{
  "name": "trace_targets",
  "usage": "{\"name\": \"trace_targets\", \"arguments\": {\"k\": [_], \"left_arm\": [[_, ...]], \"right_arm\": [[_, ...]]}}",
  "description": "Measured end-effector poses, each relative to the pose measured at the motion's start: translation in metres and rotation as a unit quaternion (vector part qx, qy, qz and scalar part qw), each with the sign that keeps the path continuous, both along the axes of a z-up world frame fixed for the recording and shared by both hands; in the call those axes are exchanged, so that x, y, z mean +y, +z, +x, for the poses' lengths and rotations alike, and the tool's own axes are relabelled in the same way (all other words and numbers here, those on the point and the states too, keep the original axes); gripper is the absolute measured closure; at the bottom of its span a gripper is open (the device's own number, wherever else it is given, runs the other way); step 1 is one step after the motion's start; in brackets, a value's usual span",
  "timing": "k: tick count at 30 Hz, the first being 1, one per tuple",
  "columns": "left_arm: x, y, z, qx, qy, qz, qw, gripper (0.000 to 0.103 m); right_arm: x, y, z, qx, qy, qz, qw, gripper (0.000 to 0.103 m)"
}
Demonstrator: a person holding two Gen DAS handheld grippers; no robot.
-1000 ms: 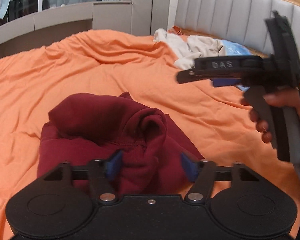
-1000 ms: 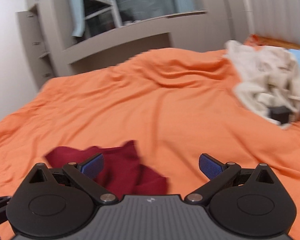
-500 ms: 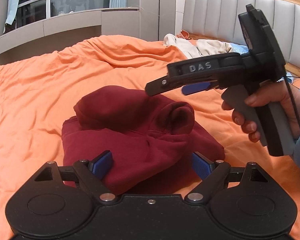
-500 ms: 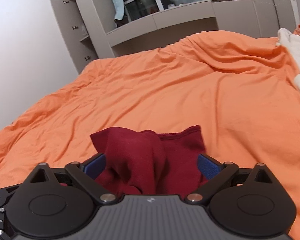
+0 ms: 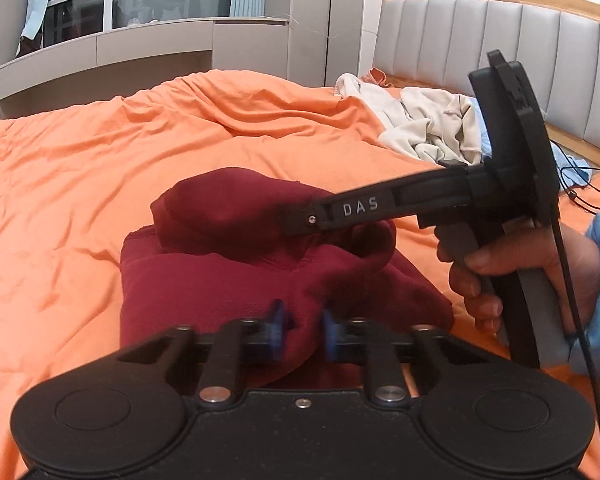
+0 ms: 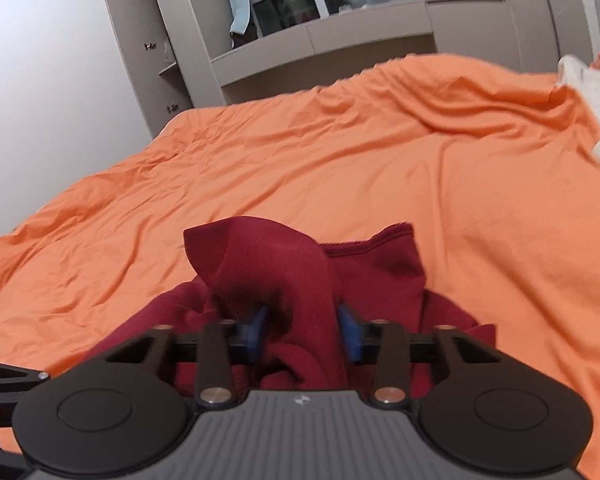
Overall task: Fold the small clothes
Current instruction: 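Close the right tool on the shirt bundle while the left tool holds it, then hold the folded shirt bundle with both tools and press it together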
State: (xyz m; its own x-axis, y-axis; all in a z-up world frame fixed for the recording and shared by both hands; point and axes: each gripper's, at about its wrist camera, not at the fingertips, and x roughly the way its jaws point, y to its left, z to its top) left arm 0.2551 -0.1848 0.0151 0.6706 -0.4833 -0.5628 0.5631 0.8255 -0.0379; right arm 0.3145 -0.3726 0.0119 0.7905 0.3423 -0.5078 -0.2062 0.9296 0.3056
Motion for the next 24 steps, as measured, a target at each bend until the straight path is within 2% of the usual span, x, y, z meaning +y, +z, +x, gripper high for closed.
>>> {"name": "trace_targets", "arguments": {"k": [5, 9, 13, 16, 17, 19, 21, 23, 24], "left_arm": [[-0.005, 0.003, -0.001, -0.007, 0.006, -0.013, 0.9999, 0.095], [-0.018, 0.005, -0.006, -0.023, -0.014, -0.011, 0.9996, 0.096], [-0.031, -0.003, -0.007, -0.02, -0.036, 0.002, 0.9992, 0.096], [-0.036, -0.01, -0.005, -0.013, -0.039, 0.02, 0.9989, 0.095], [-0.036, -0.011, -0.004, -0.011, -0.039, 0.019, 0.999, 0.095], [-0.034, -0.012, -0.001, -0.005, -0.038, 0.013, 0.9992, 0.095], [-0.033, -0.012, -0.001, -0.004, -0.037, 0.009, 0.9993, 0.095], [-0.033, -0.013, -0.003, -0.006, -0.036, 0.011, 0.9993, 0.095], [-0.034, -0.013, -0.003, -0.008, -0.035, 0.011, 0.9993, 0.095]], "right_arm": [[-0.014, 0.001, -0.007, -0.007, -0.035, 0.018, 0.999, 0.08], [-0.031, 0.008, -0.02, -0.024, -0.069, 0.019, 0.997, 0.082], [-0.046, 0.002, -0.027, 0.001, -0.089, 0.016, 0.996, 0.082], [-0.045, -0.007, -0.022, 0.024, -0.084, 0.001, 0.996, 0.077], [-0.045, -0.008, -0.021, 0.027, -0.086, 0.002, 0.996, 0.076], [-0.048, -0.011, -0.019, 0.032, -0.089, 0.012, 0.995, 0.065], [-0.052, -0.011, -0.018, 0.033, -0.094, 0.021, 0.995, 0.063], [-0.053, -0.01, -0.017, 0.033, -0.103, 0.018, 0.994, 0.066], [-0.053, -0.009, -0.018, 0.031, -0.107, 0.014, 0.994, 0.081]]}}
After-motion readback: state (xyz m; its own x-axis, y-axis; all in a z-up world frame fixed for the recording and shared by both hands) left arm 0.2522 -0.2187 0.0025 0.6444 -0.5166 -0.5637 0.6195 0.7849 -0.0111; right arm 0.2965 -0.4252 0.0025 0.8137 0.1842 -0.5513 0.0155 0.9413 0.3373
